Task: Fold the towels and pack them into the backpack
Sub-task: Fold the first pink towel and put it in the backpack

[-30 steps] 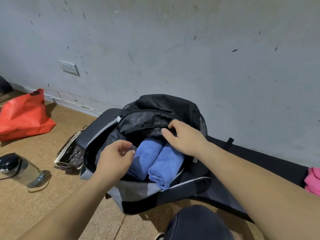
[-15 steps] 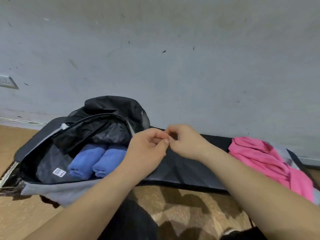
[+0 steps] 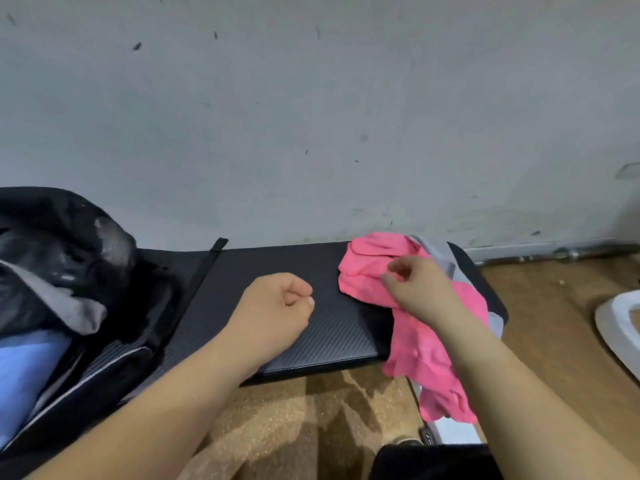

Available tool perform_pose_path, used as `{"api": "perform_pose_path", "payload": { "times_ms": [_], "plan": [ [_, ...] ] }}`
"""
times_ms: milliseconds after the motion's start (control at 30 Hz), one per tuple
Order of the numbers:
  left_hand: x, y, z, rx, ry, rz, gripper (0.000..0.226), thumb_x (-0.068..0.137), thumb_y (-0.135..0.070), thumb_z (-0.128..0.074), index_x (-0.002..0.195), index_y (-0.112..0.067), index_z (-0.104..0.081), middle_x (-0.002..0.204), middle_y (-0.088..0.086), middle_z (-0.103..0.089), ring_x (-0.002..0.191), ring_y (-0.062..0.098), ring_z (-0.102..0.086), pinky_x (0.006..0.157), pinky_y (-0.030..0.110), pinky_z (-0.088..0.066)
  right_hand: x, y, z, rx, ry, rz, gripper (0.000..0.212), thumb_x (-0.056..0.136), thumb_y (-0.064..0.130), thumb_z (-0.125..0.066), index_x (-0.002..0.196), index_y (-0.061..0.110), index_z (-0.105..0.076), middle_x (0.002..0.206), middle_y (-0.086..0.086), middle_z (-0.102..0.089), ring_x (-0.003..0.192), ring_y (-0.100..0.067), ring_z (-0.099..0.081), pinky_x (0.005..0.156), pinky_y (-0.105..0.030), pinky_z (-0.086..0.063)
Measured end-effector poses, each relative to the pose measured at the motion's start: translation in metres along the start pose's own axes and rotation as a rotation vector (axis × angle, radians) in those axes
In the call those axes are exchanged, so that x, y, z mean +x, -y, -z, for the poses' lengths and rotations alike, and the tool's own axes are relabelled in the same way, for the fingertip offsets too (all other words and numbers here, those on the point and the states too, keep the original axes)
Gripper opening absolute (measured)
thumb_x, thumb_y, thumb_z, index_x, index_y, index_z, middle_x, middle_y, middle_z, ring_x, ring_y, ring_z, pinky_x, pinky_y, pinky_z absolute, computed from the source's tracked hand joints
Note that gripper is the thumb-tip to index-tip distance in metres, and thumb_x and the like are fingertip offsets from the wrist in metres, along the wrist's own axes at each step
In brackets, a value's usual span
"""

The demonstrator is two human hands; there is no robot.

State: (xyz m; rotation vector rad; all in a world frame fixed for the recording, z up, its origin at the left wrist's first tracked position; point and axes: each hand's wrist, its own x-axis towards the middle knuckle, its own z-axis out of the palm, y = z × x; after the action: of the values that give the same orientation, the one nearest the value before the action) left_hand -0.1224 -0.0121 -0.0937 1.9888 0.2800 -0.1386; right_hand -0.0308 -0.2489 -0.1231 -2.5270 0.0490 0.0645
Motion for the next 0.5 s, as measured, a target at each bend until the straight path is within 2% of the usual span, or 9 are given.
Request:
{"api": "perform_pose_path", "payload": {
  "times_ms": [100,200,267,333,367,433,500],
  "plan": [
    [0.011,-0.008,-0.012,0.05,0.034,-0.047,0.014,0.095,-0.025,-0.068,0.104,-0.033,-0.073,0.096,-0.011,-0.075,0.088,0.008,-0.074,0.091,0.031,-0.059,0.017,-0.028,0.02,-0.007,-0.173,-0.124,0.035,0.093,0.027,-0.067,0.125,0.015,-0.069,0.125,-0.01,-0.071,0.117,-0.032,-0.064,0.095,-0.038,-0.049],
    [0.019,-0.009,-0.018,0.08,0.062,-0.062,0.015,0.095,-0.025,-0.069,0.106,-0.034,-0.073,0.097,-0.012,-0.075,0.087,0.008,-0.074,0.09,0.032,-0.06,0.024,-0.056,0.021,-0.028,-0.169,-0.264,0.047,0.095,0.038,-0.063,0.131,0.008,-0.063,0.131,-0.02,-0.065,0.121,-0.04,-0.061,0.097,-0.046,-0.049],
    [0.024,-0.005,-0.02,0.142,0.07,-0.076,0.015,0.095,-0.026,-0.068,0.107,-0.034,-0.073,0.096,-0.014,-0.075,0.085,0.006,-0.074,0.09,0.032,-0.059,0.025,-0.062,0.019,0.001,-0.116,-0.295,0.054,0.091,0.049,-0.067,0.128,0.009,-0.065,0.127,-0.015,-0.069,0.118,-0.037,-0.063,0.097,-0.045,-0.051],
    [0.028,-0.003,-0.022,0.156,0.074,-0.08,0.015,0.095,-0.027,-0.068,0.107,-0.034,-0.073,0.095,-0.014,-0.074,0.084,0.006,-0.074,0.089,0.033,-0.059,0.025,-0.055,0.021,-0.03,-0.103,-0.225,0.069,0.077,0.067,-0.073,0.128,0.022,-0.068,0.123,-0.006,-0.072,0.118,-0.031,-0.064,0.099,-0.046,-0.053],
    [0.029,-0.003,-0.023,0.157,0.077,-0.08,0.015,0.095,-0.027,-0.068,0.107,-0.034,-0.073,0.095,-0.013,-0.074,0.084,0.006,-0.073,0.089,0.033,-0.059,0.026,-0.051,0.021,-0.07,-0.096,-0.17,0.07,0.071,0.069,-0.076,0.125,0.025,-0.071,0.12,-0.003,-0.073,0.117,-0.029,-0.065,0.098,-0.046,-0.054],
    [0.029,-0.002,-0.024,0.165,0.08,-0.085,0.014,0.095,-0.026,-0.068,0.106,-0.034,-0.073,0.094,-0.013,-0.074,0.083,0.007,-0.073,0.089,0.033,-0.059,0.027,-0.046,0.018,-0.158,-0.032,-0.107,0.055,0.07,0.058,-0.084,0.113,0.024,-0.076,0.112,-0.003,-0.075,0.111,-0.027,-0.067,0.093,-0.044,-0.056],
    [0.028,-0.003,-0.025,0.176,0.078,-0.094,0.014,0.095,-0.025,-0.068,0.104,-0.034,-0.073,0.094,-0.012,-0.074,0.082,0.006,-0.074,0.089,0.032,-0.059,0.028,-0.047,0.011,-0.246,0.019,-0.113,0.034,0.075,0.04,-0.082,0.106,0.027,-0.077,0.111,-0.003,-0.075,0.112,-0.029,-0.066,0.091,-0.042,-0.057]
  ]
}}
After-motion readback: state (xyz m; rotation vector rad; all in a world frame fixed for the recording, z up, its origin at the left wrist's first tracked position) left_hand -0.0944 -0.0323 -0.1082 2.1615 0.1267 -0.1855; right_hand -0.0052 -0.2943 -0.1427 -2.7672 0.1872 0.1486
